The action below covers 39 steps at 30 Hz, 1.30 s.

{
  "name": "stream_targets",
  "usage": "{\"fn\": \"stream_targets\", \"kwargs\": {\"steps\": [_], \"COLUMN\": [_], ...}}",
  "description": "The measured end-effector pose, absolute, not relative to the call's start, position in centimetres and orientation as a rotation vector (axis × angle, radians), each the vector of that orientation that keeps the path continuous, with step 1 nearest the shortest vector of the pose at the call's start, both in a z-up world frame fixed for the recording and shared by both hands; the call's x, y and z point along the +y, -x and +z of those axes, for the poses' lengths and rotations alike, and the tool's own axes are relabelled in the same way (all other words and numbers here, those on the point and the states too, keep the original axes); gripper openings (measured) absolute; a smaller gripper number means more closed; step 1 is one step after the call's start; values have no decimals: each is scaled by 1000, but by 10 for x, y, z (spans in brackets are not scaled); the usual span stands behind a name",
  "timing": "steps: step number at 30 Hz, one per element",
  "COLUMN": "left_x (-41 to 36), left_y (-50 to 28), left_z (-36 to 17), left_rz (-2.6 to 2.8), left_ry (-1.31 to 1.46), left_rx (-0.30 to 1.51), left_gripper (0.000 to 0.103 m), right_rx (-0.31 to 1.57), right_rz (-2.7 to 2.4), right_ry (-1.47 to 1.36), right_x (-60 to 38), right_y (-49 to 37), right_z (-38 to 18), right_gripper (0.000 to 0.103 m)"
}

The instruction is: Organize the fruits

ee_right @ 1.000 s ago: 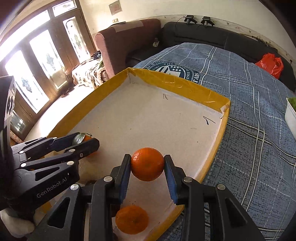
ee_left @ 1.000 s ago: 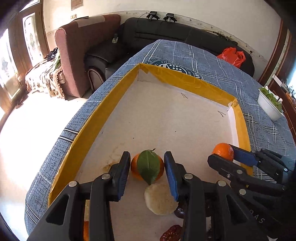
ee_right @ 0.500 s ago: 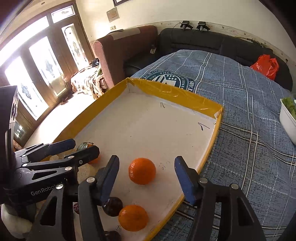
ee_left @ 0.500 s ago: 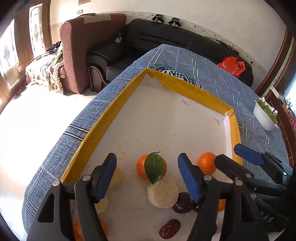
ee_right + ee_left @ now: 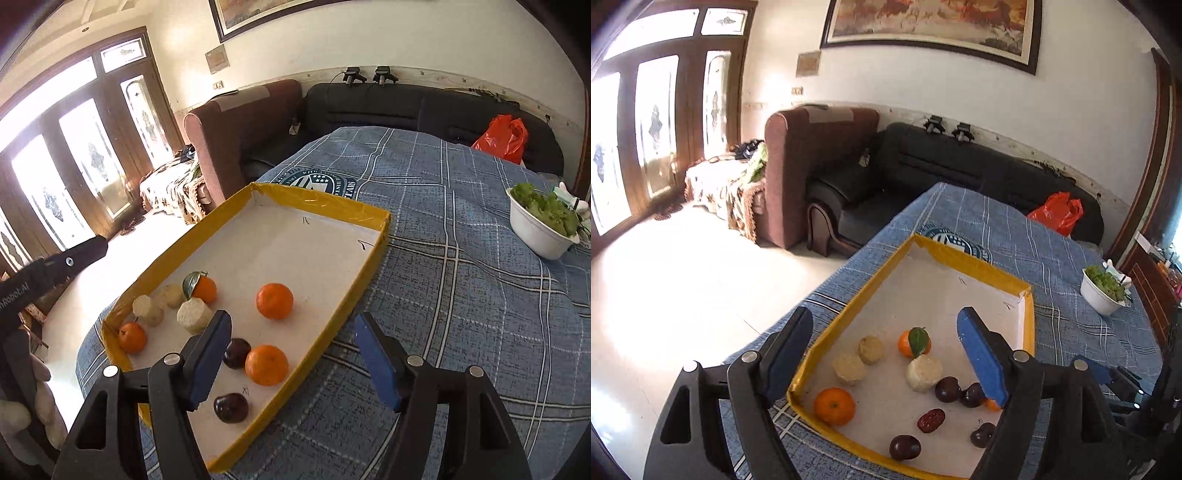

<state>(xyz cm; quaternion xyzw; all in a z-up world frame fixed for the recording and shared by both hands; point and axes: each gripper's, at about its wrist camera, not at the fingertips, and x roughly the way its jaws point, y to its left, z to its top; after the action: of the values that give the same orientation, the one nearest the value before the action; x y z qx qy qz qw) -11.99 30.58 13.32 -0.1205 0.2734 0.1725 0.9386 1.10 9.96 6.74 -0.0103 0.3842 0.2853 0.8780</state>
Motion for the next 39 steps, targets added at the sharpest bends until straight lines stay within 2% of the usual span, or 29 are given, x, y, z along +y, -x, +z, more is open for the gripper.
{"fn": "stream_targets", "kwargs": {"steps": [7, 11, 14, 17, 23, 26, 39], "left_x": [254, 223, 214, 212, 220, 223, 199], "left_y": [199, 247, 266, 261, 206, 199, 190], "left_z": [165, 176, 176, 166, 112, 88, 69], "left_rz": [581, 677, 675, 662, 609, 579, 535], "left_ry": [88, 49, 78, 125, 163, 229, 140], "left_rx": [261, 68, 7, 78, 452, 551, 648], "left_gripper": [102, 103, 103, 103, 103, 103, 103], "right_rx": [787, 751, 733, 727, 735, 734, 758], "right_rz": [578, 556, 554, 565, 605, 608, 584], "right_ry": [-16, -32, -45, -46, -49, -36, -14], "right_x": [67, 51, 42, 38, 36, 38, 38], "right_y": [28, 47, 62, 74, 91, 98, 103], "right_z": [61, 62, 60, 56, 48, 46, 35], "right_gripper": [76, 78, 80, 80, 81, 82, 83]}}
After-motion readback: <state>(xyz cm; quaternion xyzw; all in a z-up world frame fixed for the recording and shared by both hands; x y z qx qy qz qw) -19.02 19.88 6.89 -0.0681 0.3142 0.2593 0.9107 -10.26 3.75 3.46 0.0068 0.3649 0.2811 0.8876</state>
